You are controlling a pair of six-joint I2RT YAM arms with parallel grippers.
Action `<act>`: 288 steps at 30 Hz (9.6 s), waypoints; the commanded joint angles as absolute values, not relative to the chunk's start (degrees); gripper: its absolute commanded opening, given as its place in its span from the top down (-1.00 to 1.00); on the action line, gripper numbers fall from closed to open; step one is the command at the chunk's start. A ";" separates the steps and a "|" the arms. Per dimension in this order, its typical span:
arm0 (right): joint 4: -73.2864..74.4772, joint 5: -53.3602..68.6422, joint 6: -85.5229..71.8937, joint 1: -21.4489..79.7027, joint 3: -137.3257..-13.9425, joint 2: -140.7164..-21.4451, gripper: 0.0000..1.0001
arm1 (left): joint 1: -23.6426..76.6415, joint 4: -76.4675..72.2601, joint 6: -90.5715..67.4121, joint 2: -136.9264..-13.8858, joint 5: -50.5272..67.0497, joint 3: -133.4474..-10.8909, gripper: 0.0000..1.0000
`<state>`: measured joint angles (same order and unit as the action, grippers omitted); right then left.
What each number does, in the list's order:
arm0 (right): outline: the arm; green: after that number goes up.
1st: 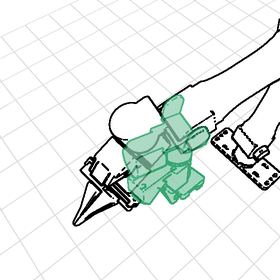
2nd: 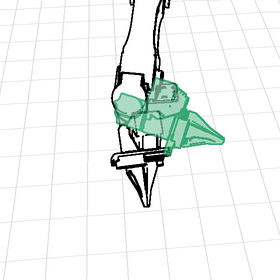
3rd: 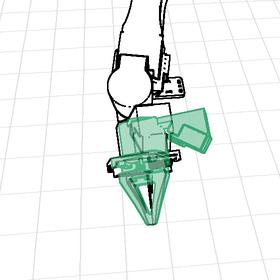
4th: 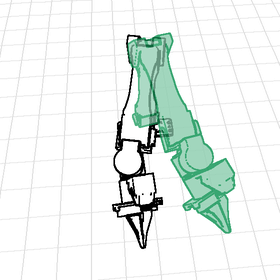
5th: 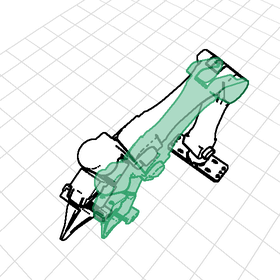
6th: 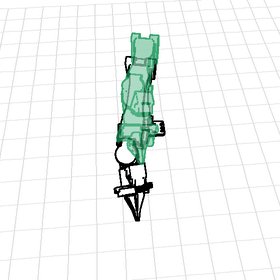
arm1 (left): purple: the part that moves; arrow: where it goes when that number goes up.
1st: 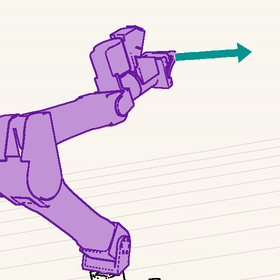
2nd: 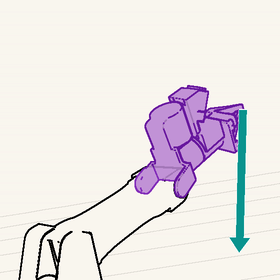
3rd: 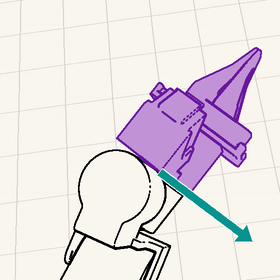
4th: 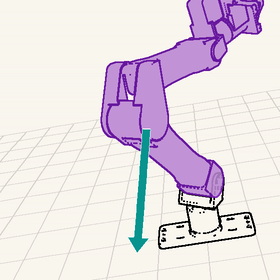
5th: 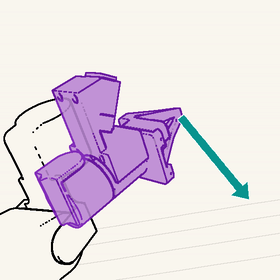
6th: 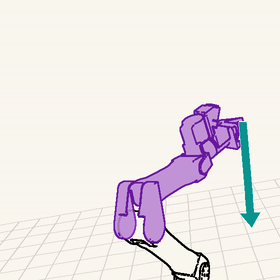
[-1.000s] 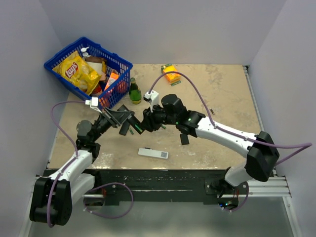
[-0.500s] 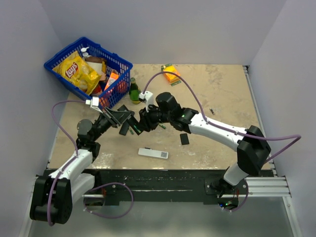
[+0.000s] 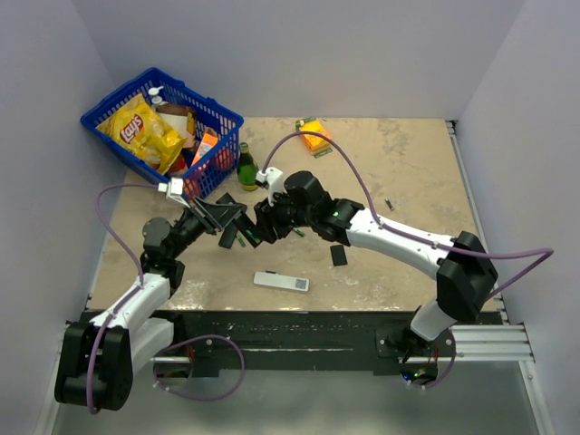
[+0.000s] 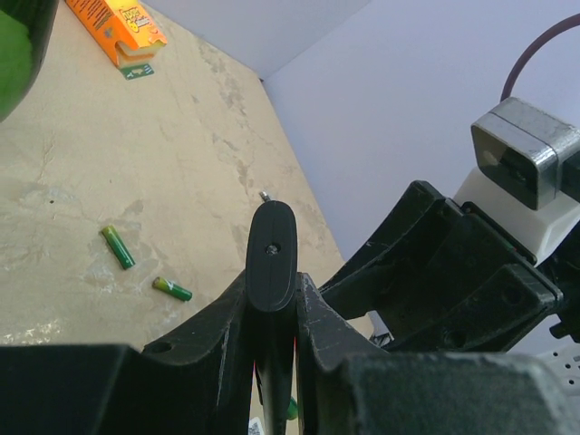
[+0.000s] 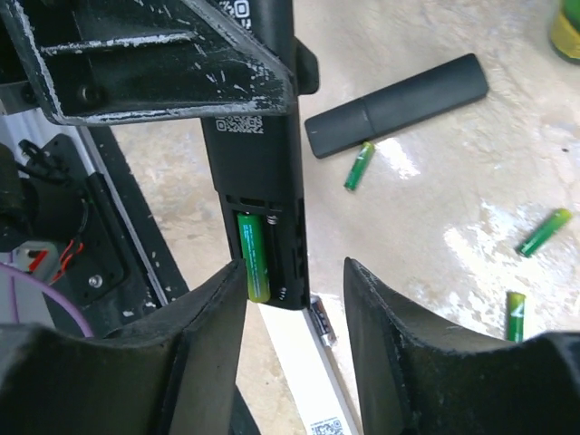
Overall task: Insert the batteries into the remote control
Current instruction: Load the battery into the remote control.
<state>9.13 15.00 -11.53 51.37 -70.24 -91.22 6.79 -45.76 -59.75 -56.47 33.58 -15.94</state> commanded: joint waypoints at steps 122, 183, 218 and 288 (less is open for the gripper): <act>-18.46 14.94 -10.11 56.25 -55.19 -82.27 1.00 | 6.86 -65.30 -73.57 -52.29 30.94 -10.11 1.00; -11.16 12.83 -9.14 57.39 -55.37 -80.68 0.60 | 6.77 -66.09 -72.33 -50.98 30.50 -10.55 1.00; -9.50 -0.87 -17.03 57.39 -56.95 -72.25 -0.88 | 6.77 -65.57 -72.07 -50.36 30.59 -10.11 1.00; -17.31 -7.03 -43.42 57.22 -49.93 -78.66 -0.76 | 6.77 -66.01 -72.60 -46.93 29.44 -10.72 1.00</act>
